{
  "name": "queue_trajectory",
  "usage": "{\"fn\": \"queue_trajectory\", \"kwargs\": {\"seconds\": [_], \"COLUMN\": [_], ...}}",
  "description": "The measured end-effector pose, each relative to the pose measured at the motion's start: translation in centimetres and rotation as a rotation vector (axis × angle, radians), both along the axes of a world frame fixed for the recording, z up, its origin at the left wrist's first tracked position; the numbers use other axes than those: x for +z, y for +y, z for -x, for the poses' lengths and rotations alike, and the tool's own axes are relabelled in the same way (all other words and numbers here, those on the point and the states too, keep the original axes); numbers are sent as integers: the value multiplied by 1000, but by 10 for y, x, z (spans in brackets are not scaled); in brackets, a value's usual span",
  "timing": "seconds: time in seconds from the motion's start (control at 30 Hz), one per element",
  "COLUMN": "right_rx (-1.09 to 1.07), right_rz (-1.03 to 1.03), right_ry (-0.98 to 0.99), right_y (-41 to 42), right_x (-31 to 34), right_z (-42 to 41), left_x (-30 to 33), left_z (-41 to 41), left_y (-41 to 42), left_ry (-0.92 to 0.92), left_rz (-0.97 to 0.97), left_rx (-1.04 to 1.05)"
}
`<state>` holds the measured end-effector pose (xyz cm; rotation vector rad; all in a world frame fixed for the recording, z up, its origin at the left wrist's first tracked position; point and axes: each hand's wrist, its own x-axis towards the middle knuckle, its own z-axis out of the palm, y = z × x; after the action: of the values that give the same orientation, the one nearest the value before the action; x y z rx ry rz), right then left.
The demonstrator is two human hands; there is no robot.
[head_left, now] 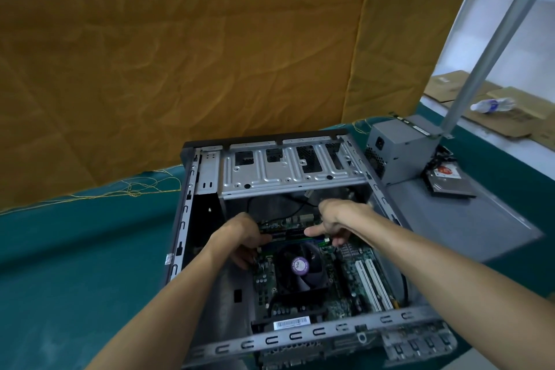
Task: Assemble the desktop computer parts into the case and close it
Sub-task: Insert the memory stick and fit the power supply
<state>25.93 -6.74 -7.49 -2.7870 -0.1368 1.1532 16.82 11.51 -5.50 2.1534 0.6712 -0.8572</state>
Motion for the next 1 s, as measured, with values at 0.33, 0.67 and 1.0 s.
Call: {"fn": "queue_trajectory", "kwargs": {"seconds": [0.33,0.67,1.0], "right_rx": [42,-75,-92], "right_rz": [-34,-26,27], "right_ry": [-27,-50,156], "right_y": [-1,-8,-2], "right_x": [11,11,4], "right_z": [7,5,-12], "left_x": [1,0,-5], "left_z": [0,7,0], "left_y": [-4,5,3], "left_ry": [-6,-123,-108], "left_rz": [-7,13,-41], "left_rx": [25,37,6]}}
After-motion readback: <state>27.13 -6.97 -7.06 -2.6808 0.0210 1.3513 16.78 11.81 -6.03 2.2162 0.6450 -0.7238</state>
